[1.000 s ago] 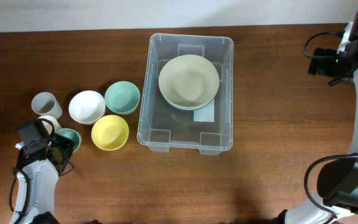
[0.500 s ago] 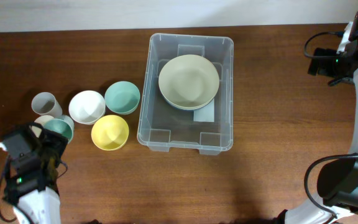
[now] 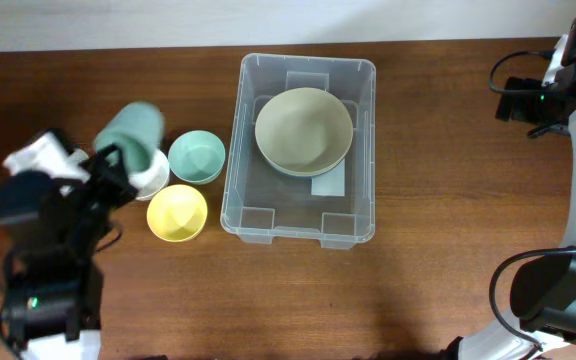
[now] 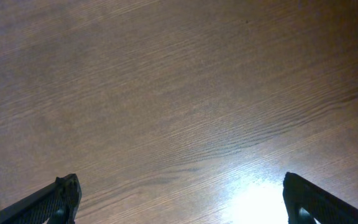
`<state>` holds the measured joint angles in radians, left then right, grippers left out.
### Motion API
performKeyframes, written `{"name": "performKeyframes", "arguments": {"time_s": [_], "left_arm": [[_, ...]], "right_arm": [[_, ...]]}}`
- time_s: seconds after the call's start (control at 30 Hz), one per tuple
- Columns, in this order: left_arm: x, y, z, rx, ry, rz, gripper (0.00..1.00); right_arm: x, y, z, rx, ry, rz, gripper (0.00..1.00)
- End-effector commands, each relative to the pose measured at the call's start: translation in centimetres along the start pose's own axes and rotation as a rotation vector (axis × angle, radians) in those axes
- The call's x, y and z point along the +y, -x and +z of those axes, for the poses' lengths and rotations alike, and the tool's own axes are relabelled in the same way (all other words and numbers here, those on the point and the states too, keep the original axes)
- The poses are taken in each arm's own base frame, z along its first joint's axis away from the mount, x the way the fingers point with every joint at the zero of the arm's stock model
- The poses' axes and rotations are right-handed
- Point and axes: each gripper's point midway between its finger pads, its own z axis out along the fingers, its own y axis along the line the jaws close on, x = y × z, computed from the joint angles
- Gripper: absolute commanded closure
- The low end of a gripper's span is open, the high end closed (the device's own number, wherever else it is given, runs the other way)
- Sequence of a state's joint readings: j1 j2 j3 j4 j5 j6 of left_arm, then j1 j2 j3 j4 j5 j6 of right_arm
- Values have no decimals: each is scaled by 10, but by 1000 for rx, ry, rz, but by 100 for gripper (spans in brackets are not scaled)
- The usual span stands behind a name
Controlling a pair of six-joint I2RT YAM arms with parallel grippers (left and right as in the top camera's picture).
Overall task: Pack container
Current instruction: 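Lift the mint green cup with the left gripper toward the bin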
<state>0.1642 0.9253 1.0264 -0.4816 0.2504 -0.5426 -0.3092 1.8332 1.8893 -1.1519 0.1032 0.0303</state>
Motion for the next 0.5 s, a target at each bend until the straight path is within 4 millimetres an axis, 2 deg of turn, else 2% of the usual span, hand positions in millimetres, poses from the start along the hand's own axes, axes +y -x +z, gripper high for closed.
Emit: {"name": "performKeyframes", "arguments": {"time_s": [0.0,0.1,0.23,0.47], "left_arm": [[-47,-10,19,60,-133,111,99],[-78,-26,37,104,-216,182,99],[-103,-48,53,167,-274,214,99],[-129,-82,64,243,-340,281,99]], "right_arm": [[-2,5,-9,-26,4,18,1],[-2,5,-9,-26,5,18,1],[-2,5,-9,-26,5,18,1],[-2,5,-9,-26,4,18,1]]}}
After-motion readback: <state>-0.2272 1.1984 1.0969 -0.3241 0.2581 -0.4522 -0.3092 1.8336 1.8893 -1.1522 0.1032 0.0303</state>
